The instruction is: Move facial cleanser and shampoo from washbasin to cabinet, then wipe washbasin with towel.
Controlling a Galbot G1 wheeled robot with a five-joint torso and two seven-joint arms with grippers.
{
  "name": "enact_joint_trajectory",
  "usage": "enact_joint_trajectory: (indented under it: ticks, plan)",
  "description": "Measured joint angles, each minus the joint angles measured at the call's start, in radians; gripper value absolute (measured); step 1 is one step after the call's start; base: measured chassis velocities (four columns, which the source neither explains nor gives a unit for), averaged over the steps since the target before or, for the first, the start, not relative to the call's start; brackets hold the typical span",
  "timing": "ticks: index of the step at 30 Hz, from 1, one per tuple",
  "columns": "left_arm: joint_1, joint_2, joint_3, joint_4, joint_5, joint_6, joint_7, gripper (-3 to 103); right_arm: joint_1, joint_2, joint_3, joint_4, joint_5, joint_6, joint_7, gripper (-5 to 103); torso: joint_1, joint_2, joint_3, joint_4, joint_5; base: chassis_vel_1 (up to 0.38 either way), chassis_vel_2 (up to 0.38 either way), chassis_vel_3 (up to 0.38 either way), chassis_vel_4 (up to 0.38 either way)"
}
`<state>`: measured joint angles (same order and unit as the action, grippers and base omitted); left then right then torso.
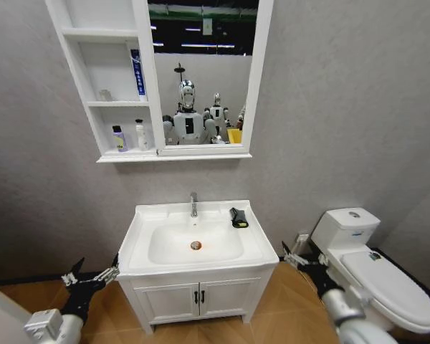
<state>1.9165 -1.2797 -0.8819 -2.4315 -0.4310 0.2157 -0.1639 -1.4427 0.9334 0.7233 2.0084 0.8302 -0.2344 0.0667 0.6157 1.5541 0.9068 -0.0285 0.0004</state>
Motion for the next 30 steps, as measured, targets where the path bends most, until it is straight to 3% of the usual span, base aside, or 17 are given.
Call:
enact_joint_trajectory:
  ticks: [2, 5, 9, 15, 19, 22, 26, 30]
  plan:
    - [0.000, 0.000, 0.000, 0.000, 0.000, 0.000, 0.000, 100, 0.070, -0.032, -0.032, -0.069, 0.038, -0.027, -0.001, 100, 0.000, 0.000, 0.000, 0.0000, 0.0000, 0.000, 0.000, 0.000, 0.000]
    - [-0.002, 0.001, 0.001, 0.001, -0.002, 0.001, -0.001, 100, 0.293, -0.080, -0.154, -0.252, 0.079, -0.063, -0.016, 100, 0.000, 0.000, 0.000, -0.0004, -0.0006, 0.000, 0.000, 0.000, 0.000]
    - [-0.002, 0.002, 0.001, 0.001, -0.002, 0.001, -0.001, 100, 0.438, -0.081, -0.260, -0.393, 0.078, -0.062, -0.031, 100, 0.000, 0.000, 0.000, 0.0001, -0.0005, 0.000, 0.000, 0.000, 0.000]
    - [-0.003, 0.003, 0.001, 0.002, -0.003, 0.002, -0.001, 100, 0.694, -0.016, -0.491, -0.635, 0.023, -0.030, -0.068, 100, 0.000, 0.000, 0.000, -0.0002, -0.0006, 0.000, 0.000, 0.000, 0.000]
    - [-0.003, 0.003, 0.002, 0.002, -0.003, 0.002, -0.001, 100, 0.777, 0.022, -0.564, -0.700, -0.001, -0.023, -0.074, 100, 0.000, 0.000, 0.000, -0.0001, -0.0006, 0.000, 0.000, 0.000, 0.000]
    - [-0.003, 0.003, 0.002, 0.002, -0.004, 0.002, -0.002, 100, 0.874, 0.095, -0.649, -0.824, -0.059, -0.022, -0.057, 100, 0.000, 0.000, 0.000, 0.0000, -0.0005, 0.000, 0.000, 0.000, 0.000]
    - [-0.003, 0.003, 0.002, 0.002, -0.004, 0.002, -0.002, 100, 0.903, 0.150, -0.673, -0.891, -0.116, 0.023, -0.028, 100, 0.000, 0.000, 0.000, 0.0000, -0.0005, 0.000, 0.000, 0.000, 0.000]
    - [-0.003, 0.004, 0.002, 0.003, -0.004, 0.002, -0.002, 100, 0.888, 0.158, -0.665, -0.869, -0.127, 0.055, -0.017, 100, 0.000, 0.000, 0.000, -0.0003, -0.0007, 0.000, 0.000, 0.000, 0.000]
